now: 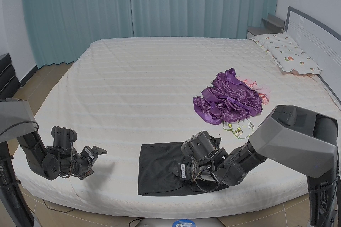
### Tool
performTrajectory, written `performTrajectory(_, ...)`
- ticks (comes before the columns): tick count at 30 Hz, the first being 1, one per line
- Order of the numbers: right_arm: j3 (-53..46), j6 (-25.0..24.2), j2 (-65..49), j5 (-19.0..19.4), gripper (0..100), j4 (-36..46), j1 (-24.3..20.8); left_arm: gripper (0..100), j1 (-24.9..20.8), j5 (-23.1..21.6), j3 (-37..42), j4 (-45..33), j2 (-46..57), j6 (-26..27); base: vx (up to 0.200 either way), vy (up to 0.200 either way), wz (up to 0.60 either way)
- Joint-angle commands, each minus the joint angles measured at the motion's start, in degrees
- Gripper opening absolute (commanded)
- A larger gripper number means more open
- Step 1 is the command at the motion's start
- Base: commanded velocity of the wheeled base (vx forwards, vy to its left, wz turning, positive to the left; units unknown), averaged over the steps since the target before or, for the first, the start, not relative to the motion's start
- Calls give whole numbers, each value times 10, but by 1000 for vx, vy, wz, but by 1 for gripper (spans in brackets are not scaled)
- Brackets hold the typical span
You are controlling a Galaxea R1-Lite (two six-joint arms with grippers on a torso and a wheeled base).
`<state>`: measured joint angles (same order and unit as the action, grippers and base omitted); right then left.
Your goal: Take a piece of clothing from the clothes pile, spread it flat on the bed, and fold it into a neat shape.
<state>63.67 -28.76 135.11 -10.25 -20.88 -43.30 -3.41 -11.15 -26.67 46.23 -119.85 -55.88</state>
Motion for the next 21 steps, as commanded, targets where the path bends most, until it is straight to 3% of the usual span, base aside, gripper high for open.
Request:
performTrajectory(1, 3, 1, 11, 0, 0, 2, 0, 100, 0, 0, 0, 0, -1, 0, 0, 0, 0)
performTrajectory(12, -59, 5, -60, -13, 0, -1, 13, 100, 1, 0, -1, -1, -2, 0, 0, 0, 0)
performTrajectory(21, -174, 2, -144, 10, 0, -6, 70, 100, 0, 1, -1, -1, -3, 0, 0, 0, 0)
